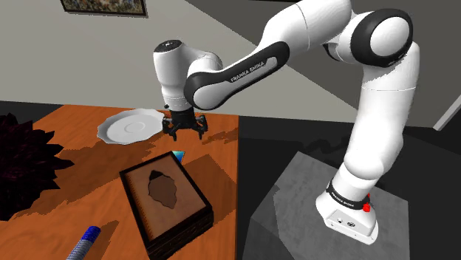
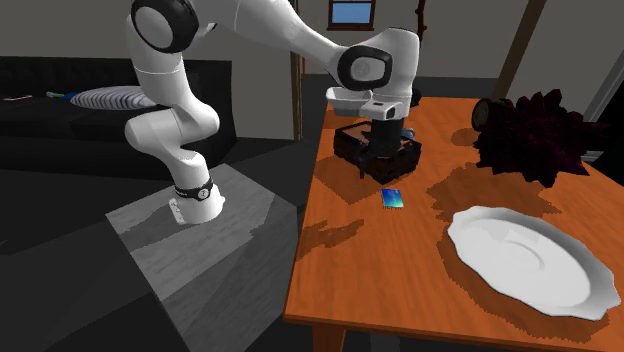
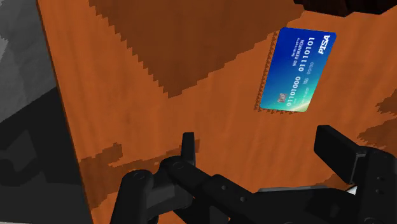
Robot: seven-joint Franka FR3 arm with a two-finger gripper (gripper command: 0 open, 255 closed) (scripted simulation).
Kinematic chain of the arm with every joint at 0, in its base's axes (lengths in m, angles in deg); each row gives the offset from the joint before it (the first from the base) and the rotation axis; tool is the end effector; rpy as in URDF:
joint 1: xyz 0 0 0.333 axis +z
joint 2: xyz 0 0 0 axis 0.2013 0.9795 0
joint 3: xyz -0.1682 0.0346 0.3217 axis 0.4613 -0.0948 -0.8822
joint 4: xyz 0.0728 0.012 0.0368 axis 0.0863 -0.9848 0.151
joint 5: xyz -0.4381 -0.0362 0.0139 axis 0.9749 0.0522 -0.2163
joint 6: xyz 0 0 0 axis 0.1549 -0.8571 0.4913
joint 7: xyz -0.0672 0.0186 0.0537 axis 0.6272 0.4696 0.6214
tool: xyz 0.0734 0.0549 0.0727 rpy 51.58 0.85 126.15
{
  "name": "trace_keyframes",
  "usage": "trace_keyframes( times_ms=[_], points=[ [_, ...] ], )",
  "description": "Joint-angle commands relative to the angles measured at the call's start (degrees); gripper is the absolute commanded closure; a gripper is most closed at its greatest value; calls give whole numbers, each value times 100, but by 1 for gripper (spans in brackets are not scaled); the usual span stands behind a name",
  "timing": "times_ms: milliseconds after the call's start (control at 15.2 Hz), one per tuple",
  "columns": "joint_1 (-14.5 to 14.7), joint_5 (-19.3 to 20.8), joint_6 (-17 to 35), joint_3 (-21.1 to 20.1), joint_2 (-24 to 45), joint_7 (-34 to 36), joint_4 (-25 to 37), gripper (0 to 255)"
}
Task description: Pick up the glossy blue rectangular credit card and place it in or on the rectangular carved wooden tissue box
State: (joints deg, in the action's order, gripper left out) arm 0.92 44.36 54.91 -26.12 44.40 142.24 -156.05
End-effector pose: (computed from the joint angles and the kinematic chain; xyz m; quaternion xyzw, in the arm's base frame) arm 0.5809 0.3213 0.4259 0.9148 -0.3955 0.0656 0.0493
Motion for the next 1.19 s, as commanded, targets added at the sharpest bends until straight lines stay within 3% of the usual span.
trace_keyframes(
  times_ms=[0,198,726,1122],
  points=[
    [299,325,-124,171,579,532,500,0],
    [736,623,-310,473,1349,1075,1309,0],
    [750,818,124,619,1574,1194,1059,0],
    [750,818,124,619,1574,1194,1059,0]
  ],
)
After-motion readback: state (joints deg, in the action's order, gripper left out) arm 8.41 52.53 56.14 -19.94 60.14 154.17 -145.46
